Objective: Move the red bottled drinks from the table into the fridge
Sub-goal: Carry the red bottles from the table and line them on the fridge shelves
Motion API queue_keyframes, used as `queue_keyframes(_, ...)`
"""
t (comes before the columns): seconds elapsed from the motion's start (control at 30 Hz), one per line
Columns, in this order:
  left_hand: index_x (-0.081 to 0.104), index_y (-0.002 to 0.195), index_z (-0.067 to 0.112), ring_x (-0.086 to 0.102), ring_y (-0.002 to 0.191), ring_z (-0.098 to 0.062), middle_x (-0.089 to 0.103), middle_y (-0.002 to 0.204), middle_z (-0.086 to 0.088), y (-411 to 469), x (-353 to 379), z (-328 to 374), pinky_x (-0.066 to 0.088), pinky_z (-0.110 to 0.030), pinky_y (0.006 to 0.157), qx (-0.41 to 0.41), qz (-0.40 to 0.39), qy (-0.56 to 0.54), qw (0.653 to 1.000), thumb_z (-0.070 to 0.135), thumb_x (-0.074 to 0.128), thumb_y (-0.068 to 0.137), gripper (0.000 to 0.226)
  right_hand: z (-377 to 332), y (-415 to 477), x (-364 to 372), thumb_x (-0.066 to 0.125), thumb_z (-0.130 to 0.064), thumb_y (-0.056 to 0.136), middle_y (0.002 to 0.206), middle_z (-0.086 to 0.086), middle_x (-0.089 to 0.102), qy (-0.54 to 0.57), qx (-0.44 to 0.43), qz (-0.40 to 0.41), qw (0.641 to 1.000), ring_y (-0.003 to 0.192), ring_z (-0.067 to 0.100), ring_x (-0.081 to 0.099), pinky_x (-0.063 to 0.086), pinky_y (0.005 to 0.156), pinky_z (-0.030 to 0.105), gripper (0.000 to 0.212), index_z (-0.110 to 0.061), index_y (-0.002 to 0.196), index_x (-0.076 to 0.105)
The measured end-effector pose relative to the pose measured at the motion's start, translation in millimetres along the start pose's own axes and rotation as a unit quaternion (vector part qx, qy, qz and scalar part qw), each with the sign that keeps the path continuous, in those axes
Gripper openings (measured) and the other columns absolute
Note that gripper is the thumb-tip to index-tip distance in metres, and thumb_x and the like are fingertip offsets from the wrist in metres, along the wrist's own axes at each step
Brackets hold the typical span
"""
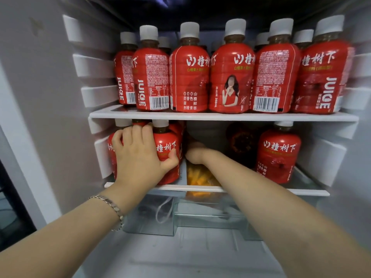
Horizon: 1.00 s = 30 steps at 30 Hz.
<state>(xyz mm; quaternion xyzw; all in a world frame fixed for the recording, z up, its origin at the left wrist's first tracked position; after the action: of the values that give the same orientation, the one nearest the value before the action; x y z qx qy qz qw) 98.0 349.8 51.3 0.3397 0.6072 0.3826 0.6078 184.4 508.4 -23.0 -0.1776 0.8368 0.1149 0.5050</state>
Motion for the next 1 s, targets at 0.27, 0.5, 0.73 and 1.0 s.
queue_keyframes(0.27, 0.047, 0.092, 0.004, 0.051, 0.083, -0.037, 0.053, 0.085, -0.017, -1, 2, -1, 0.024, -0.043, 0.087, -0.003, 0.008, -0.001, 1.000, 0.054, 0.042, 0.070, 0.055, 61, -37, -66, 0.029, -0.024, 0.101, 0.152, 0.030, 0.005, -0.334, 0.213, 0.149, 0.906, 0.139, 0.051, 0.006, 0.009, 0.110, 0.061, 0.057, -0.005, 0.149, 0.005)
queue_keyframes(0.5, 0.046, 0.095, 0.005, 0.051, 0.086, -0.037, 0.053, 0.087, -0.015, -1, 5, -1, 0.028, -0.045, 0.089, 0.002, 0.001, -0.004, 1.000, 0.056, 0.041, 0.072, 0.056, 47, -59, -76, 0.046, -0.025, 0.096, 0.150, 0.023, 0.011, -0.313, 0.227, 0.160, 0.908, 0.134, 0.047, 0.017, 0.034, 0.100, 0.055, 0.061, -0.006, 0.147, 0.019)
queue_keyframes(0.73, 0.047, 0.094, 0.003, 0.050, 0.085, -0.038, 0.053, 0.088, -0.018, -3, 3, -1, 0.035, -0.048, 0.089, 0.005, 0.007, -0.006, 1.000, 0.054, 0.042, 0.073, 0.055, 23, -86, -70, 0.045, -0.065, 0.082, 0.127, 0.015, 0.051, -0.197, 0.264, 0.048, 0.943, 0.114, 0.036, 0.051, 0.044, 0.095, 0.051, 0.070, -0.012, 0.128, 0.048)
queue_keyframes(1.0, 0.050, 0.096, 0.001, 0.050, 0.088, -0.038, 0.054, 0.090, -0.019, -3, 3, -2, 0.035, -0.050, 0.091, 0.004, 0.002, -0.006, 1.000, 0.053, 0.042, 0.074, 0.057, 11, -117, -63, 0.060, -0.044, 0.084, 0.114, 0.012, 0.058, 0.015, 0.135, 0.254, 0.958, 0.100, 0.029, 0.057, 0.042, 0.075, 0.030, 0.048, -0.011, 0.117, 0.049)
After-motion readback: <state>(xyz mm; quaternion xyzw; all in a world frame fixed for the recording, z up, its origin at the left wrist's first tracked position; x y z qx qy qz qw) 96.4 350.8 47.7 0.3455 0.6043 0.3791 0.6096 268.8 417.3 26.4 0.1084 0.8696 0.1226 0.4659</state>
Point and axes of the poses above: each hand's wrist, its own y-axis towards the middle knuckle, its own x-axis out of the palm, z = x × y, the point moved 8 cm from there along y, towards the middle knuckle
